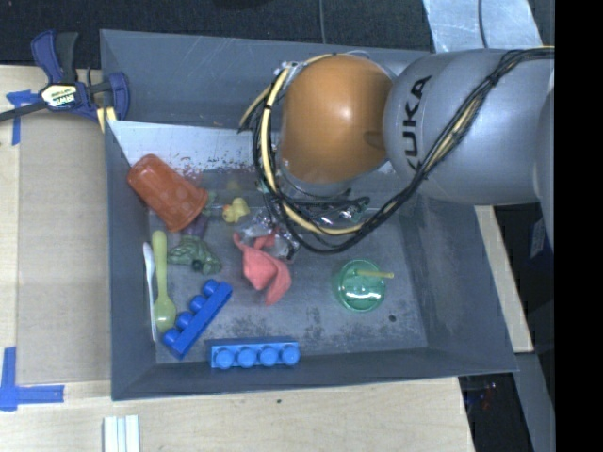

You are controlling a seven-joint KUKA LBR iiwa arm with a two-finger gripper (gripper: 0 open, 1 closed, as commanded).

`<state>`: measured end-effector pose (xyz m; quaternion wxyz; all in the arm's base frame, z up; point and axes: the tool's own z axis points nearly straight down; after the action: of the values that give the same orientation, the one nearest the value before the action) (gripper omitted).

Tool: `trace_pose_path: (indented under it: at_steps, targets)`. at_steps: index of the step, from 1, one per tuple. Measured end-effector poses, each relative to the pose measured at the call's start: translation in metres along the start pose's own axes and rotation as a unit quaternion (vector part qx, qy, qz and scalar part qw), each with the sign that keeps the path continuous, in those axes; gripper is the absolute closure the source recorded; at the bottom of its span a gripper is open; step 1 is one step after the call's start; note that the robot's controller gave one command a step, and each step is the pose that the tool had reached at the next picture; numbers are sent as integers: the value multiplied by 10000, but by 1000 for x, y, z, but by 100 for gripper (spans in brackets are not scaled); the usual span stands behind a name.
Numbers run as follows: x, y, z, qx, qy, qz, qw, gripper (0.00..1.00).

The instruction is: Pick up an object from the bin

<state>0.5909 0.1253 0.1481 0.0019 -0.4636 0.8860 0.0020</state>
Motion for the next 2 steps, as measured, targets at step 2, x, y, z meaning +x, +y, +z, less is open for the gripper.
trace_pose_path:
  at_steps: [2]
  targets:
    - [-41,20,28,51,-45,-193,9998,100]
